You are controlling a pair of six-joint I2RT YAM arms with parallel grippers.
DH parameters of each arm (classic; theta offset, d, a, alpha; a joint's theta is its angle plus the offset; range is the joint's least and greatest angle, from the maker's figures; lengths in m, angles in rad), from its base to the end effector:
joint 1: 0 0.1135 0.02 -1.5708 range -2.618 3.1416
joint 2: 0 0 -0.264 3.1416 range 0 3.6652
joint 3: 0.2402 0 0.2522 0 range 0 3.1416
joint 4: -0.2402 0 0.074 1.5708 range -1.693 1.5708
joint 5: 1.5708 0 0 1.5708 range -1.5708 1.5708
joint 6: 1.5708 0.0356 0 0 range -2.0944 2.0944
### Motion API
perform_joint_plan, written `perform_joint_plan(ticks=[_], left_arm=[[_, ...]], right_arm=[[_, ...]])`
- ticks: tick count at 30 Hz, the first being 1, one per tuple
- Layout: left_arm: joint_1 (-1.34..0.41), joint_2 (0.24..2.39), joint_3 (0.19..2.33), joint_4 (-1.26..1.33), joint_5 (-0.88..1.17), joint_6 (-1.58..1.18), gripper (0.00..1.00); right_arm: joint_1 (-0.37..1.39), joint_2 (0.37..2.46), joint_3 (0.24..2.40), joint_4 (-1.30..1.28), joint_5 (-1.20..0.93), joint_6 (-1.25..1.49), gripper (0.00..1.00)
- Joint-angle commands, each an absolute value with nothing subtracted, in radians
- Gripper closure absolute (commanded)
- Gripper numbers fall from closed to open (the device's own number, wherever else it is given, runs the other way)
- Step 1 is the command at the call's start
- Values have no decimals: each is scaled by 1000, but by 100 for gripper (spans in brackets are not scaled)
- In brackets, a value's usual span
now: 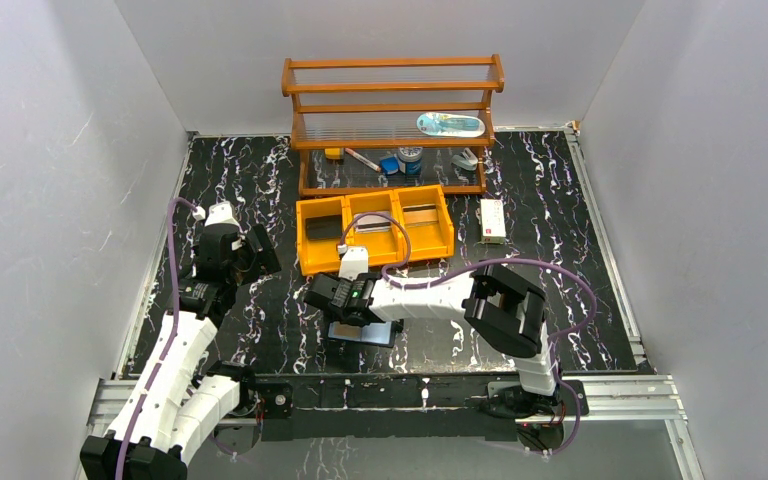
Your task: Take the credit cards out of the card holder
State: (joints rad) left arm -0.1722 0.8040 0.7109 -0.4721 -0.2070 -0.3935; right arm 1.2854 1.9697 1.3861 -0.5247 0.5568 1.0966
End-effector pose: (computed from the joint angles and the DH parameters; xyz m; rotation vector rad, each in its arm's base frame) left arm 0.1768 -0.0233 0.2823 -0.3546 2.0948 -0.1140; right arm 0.1325 0.3848 0.1786 -0.0667 2.4523 0.2759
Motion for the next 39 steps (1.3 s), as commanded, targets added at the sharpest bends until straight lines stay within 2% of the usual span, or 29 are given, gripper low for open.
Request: perform_joint_plan(ticks=[1, 18, 23, 29, 39], left_arm=[[-169, 794, 707, -474, -204, -391, 2], [-169, 796, 703, -474, -198, -390, 2], [-169, 800, 704, -473, -190, -388, 2], [-169, 800, 705, -474, -193, -388, 2], [-169, 798, 704, -473, -191, -388, 2]], right_arm=[[1292, 1949, 1412, -554, 599, 1117, 27], [1268, 2027, 1397, -577, 547, 1138, 30], [1267, 2054, 1437, -623, 553, 1130, 24], [1269, 2078, 1464, -690, 594, 1143, 29], [1258, 1940, 1265, -374, 468, 1112, 31]])
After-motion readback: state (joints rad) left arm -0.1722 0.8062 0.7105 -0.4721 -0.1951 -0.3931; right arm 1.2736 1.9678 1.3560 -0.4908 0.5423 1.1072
